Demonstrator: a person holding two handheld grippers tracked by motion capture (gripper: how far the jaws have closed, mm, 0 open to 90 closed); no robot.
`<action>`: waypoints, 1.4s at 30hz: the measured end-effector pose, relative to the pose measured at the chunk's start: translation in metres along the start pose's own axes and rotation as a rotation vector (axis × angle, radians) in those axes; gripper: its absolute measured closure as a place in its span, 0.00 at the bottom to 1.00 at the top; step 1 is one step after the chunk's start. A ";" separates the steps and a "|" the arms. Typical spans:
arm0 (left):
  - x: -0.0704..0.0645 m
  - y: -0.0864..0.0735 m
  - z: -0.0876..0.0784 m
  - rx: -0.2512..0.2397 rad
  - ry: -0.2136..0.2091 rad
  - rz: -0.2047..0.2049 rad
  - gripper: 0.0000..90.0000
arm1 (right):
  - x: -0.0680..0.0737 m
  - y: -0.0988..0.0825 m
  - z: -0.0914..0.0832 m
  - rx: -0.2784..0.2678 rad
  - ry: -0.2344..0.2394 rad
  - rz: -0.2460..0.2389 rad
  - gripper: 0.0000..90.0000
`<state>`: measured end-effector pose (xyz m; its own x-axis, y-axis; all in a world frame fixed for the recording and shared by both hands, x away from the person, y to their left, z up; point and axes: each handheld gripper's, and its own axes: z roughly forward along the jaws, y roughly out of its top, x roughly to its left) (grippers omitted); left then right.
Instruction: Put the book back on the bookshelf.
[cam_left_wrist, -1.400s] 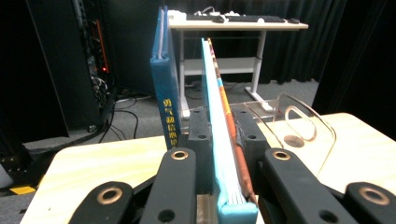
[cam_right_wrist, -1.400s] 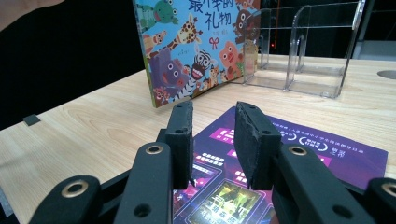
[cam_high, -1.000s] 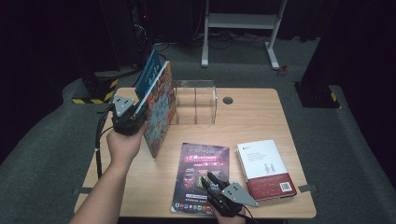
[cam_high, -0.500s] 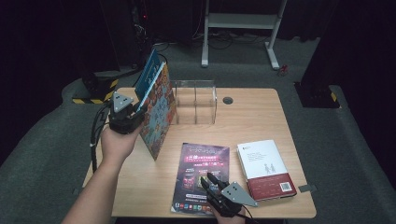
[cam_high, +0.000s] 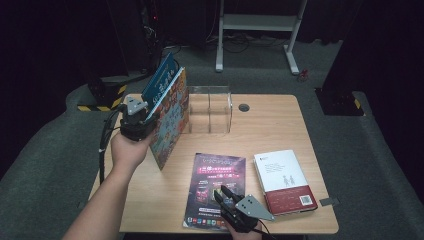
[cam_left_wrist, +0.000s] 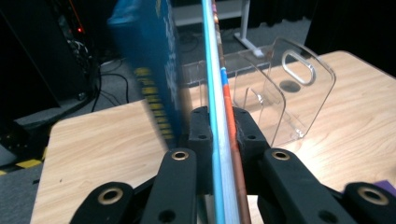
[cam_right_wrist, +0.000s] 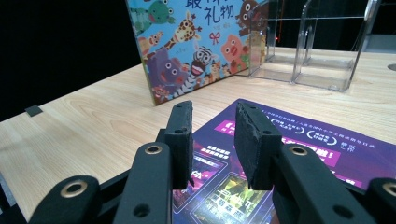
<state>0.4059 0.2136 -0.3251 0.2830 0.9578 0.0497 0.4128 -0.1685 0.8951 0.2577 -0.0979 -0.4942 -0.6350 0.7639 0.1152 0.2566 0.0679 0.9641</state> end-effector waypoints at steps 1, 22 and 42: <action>-0.001 0.000 0.000 -0.010 0.005 0.003 0.90 | 0.000 0.000 0.000 -0.001 -0.001 0.000 0.75; -0.007 0.012 0.007 -0.144 0.030 -0.069 0.90 | -0.002 0.001 -0.001 -0.005 -0.003 0.003 0.75; -0.023 0.024 0.035 -0.215 0.113 -0.062 0.90 | -0.005 0.002 -0.004 -0.017 -0.007 0.008 0.75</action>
<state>0.4398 0.1792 -0.3200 0.1590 0.9868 0.0304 0.2290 -0.0668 0.9711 0.2584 -0.1040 -0.4915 -0.6278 0.7688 0.1217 0.2494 0.0505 0.9671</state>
